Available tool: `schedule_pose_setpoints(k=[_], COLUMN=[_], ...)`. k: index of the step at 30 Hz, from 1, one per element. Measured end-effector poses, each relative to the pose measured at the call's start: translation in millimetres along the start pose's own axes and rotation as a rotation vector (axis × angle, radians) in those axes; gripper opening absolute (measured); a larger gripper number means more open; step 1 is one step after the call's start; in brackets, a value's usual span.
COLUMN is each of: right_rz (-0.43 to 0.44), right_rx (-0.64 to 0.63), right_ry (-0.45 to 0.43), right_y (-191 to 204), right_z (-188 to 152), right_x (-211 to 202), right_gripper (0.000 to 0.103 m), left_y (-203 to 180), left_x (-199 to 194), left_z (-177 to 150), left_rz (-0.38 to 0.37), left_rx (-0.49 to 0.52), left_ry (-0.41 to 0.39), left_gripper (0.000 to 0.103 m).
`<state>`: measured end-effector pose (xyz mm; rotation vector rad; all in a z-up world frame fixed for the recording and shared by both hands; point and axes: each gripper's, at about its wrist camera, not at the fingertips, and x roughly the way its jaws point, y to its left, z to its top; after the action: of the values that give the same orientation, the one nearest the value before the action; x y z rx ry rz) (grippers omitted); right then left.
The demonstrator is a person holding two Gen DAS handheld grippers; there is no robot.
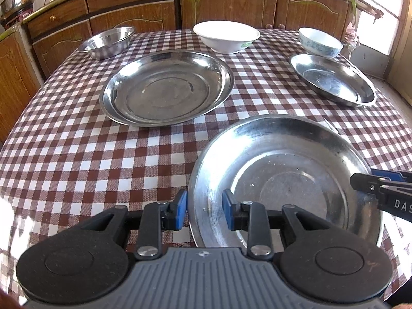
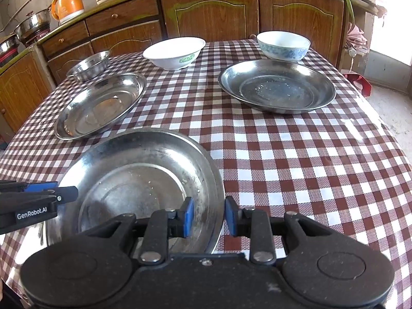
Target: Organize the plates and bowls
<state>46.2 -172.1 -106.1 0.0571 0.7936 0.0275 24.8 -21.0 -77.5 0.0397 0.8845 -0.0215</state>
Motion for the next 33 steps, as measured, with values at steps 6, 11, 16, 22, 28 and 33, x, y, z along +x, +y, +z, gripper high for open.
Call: schedule_pose_setpoints(k=[6, 11, 16, 22, 28, 33], right_rz=[-0.007, 0.011, 0.034, 0.060, 0.083, 0.097], right_rx=[0.005, 0.009, 0.001, -0.016, -0.049, -0.059], right_ry=[-0.041, -0.066, -0.092, -0.111, -0.126, -0.135], right_y=[-0.8, 1.7, 6.6, 15.7, 28.0, 33.6], right_z=[4.9, 10.4, 17.4, 27.6, 35.7, 40.9], right_x=[-8.8, -14.2, -18.6, -20.8, -21.8, -22.3], right_gripper=[0.035, 0.050, 0.068, 0.072, 0.076, 0.078], left_y=[4.5, 12.4, 21.4, 33.2, 42.7, 47.0], left_x=[-5.2, -8.9, -13.3, -18.2, -23.8, -27.2], left_z=[4.2, 10.1, 17.3, 26.0, 31.8, 35.4], left_rz=[0.002, 0.010, 0.026, 0.057, 0.081, 0.094], left_rx=[-0.034, -0.078, -0.109, -0.147, -0.169, -0.174], left_ry=[-0.011, -0.014, -0.024, -0.036, -0.044, -0.053], left_gripper=[0.035, 0.051, 0.068, 0.081, 0.085, 0.088])
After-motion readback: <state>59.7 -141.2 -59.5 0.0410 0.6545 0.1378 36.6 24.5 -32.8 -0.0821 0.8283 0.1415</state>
